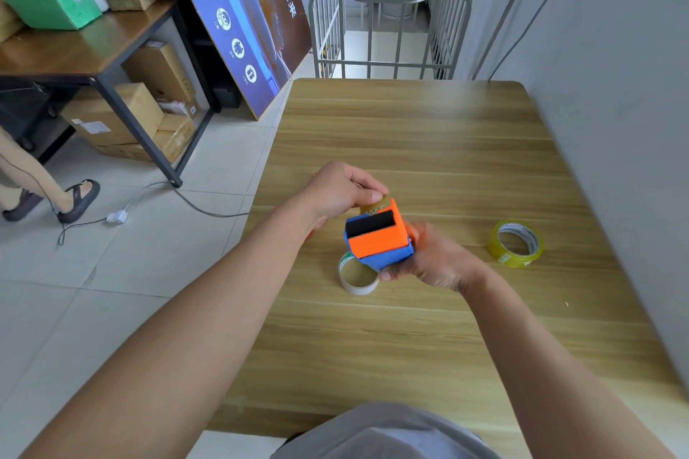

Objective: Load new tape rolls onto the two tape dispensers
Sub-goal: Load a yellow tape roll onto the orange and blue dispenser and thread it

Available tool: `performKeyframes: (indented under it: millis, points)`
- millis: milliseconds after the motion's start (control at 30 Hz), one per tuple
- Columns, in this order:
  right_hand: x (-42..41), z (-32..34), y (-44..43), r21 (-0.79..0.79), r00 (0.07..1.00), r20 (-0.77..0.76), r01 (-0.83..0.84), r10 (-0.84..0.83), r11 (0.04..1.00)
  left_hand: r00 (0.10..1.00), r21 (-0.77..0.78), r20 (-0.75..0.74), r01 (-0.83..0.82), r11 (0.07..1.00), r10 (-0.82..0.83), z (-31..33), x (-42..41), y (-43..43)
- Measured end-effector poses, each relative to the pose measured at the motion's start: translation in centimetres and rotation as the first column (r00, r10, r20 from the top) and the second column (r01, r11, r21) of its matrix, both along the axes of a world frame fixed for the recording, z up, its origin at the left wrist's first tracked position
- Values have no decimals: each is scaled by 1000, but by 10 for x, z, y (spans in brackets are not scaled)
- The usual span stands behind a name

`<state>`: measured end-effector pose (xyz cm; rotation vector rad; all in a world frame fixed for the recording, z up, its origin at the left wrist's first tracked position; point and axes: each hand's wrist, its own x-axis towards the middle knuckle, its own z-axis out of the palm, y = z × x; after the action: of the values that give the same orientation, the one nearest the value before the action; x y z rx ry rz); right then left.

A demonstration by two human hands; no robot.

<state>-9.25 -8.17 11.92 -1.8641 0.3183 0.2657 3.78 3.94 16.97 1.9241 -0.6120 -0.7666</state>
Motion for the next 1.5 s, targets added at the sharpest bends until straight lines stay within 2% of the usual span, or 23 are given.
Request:
performKeyframes:
  millis: [500,767,1033,1233,1500]
  points:
    - [0,-5,5,-59,1000,-18,17,-18,998,992,31,129,-14,999,10,-3,-3,0]
    - [2,-2,2,-87,1000,-11,11,-12,996,994,24,103,16,1000,-18,-4,-5,0]
    - [4,0,1,-105,1000,-2,4,-4,994,977,-6,212,-32,999,33,-3,-7,-4]
    - [6,3,-2,-88,1000,5,-5,5,996,979,1,204,5,1000,-5,-1,-3,-5]
    - [5,5,-4,-82,1000,-3,-21,21,996,988,-37,151,-31,999,36,0,4,-4]
